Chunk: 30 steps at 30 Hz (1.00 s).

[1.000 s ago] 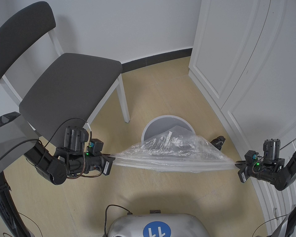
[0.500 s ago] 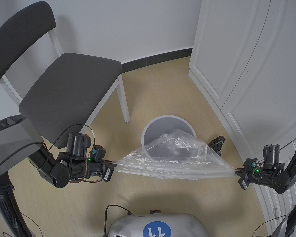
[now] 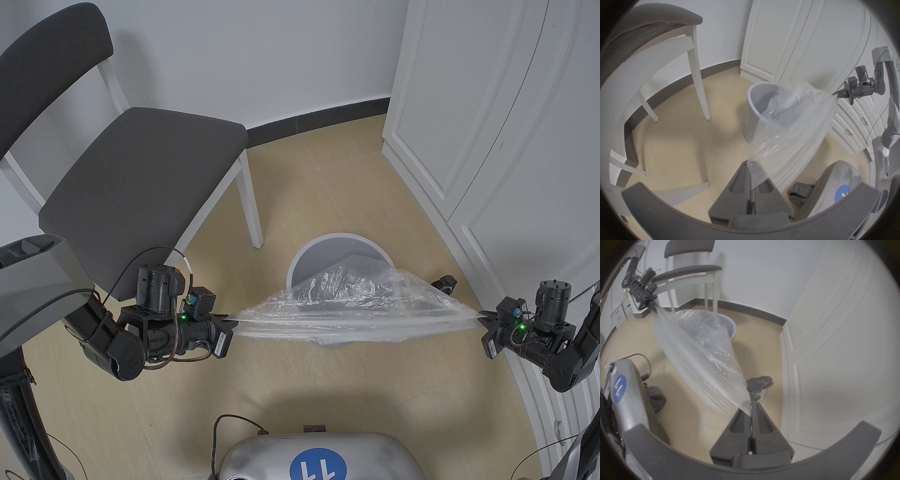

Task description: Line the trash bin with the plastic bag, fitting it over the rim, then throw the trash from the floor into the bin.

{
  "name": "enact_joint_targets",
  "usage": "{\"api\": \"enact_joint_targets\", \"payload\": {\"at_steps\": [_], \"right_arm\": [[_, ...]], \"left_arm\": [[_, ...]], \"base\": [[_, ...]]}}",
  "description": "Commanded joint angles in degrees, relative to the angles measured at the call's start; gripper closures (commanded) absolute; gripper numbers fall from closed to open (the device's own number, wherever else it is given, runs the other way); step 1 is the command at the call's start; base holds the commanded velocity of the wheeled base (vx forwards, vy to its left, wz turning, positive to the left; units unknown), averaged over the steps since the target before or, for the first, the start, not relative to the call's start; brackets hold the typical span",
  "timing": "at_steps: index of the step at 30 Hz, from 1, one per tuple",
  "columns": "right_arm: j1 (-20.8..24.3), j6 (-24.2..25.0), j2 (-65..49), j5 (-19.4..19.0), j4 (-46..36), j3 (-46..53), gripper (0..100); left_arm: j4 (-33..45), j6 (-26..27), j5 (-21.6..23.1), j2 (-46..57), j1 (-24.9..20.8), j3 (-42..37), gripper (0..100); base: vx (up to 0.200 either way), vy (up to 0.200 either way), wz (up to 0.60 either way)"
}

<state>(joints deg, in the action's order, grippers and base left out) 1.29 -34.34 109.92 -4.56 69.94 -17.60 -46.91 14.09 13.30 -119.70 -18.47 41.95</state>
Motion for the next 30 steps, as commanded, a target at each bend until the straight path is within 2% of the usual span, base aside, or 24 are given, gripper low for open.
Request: {"api": "enact_joint_targets", "payload": {"at_steps": [1,3,7,17,23,30], "right_arm": [[0.29,1.73,5.48,2.71,6.35,0.11,100],[0.29,1.65,6.62,2.8,7.67,0.03,100],[0.99,1.82,12.07,5.35,14.17,-2.17,100],[1.43,2.79,10.93,6.14,13.65,-8.5,100],[0.82,4.99,1.61,5.26,-1.47,-16.06,100],[0.47,6.48,3.72,5.35,-4.37,-24.41,100]], "left_arm": [[-1.43,-0.82,-0.29,-0.45,0.19,-0.2,100],[-1.43,-0.82,-0.38,-0.62,0.19,-0.2,100],[-0.9,-0.47,-0.38,-1.06,0.63,-0.11,100],[-0.55,-0.65,0.15,0.96,1.07,0.59,100],[5.43,-0.65,1.64,5.44,0.98,2.61,100],[9.03,-0.73,1.64,3.86,1.42,8.77,100]], "base": [[0.0,0.0,0.0],[0.0,0.0,0.0],[0.0,0.0,0.0],[0.0,0.0,0.0],[0.0,0.0,0.0],[0.0,0.0,0.0]]}}
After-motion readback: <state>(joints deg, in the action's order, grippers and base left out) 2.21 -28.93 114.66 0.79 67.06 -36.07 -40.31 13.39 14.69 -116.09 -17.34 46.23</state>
